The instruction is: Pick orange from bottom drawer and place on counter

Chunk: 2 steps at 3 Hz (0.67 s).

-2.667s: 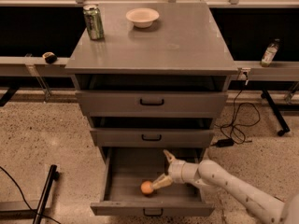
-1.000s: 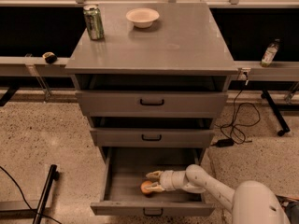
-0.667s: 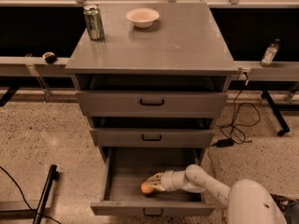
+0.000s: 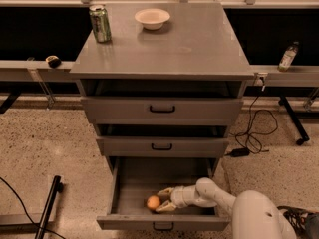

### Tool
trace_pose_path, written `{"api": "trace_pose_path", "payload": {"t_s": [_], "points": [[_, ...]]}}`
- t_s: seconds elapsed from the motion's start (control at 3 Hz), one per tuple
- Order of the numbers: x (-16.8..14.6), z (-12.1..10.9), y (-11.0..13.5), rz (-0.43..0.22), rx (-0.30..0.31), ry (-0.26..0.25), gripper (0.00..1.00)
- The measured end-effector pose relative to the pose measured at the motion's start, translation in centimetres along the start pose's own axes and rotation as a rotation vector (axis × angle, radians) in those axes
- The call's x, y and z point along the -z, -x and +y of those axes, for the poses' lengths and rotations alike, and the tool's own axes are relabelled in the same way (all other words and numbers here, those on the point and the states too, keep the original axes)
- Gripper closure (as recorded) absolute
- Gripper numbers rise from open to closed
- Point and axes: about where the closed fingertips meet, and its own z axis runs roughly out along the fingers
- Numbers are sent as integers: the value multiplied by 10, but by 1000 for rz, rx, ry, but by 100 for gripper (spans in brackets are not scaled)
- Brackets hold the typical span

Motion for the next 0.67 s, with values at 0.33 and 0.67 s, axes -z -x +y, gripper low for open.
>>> {"api": "trace_pose_path", "payload": {"t_s": [0.33, 0.67], "points": [[-10, 3, -2, -4, 4, 18, 21], [-24, 1, 1, -20, 12, 34, 18]]}}
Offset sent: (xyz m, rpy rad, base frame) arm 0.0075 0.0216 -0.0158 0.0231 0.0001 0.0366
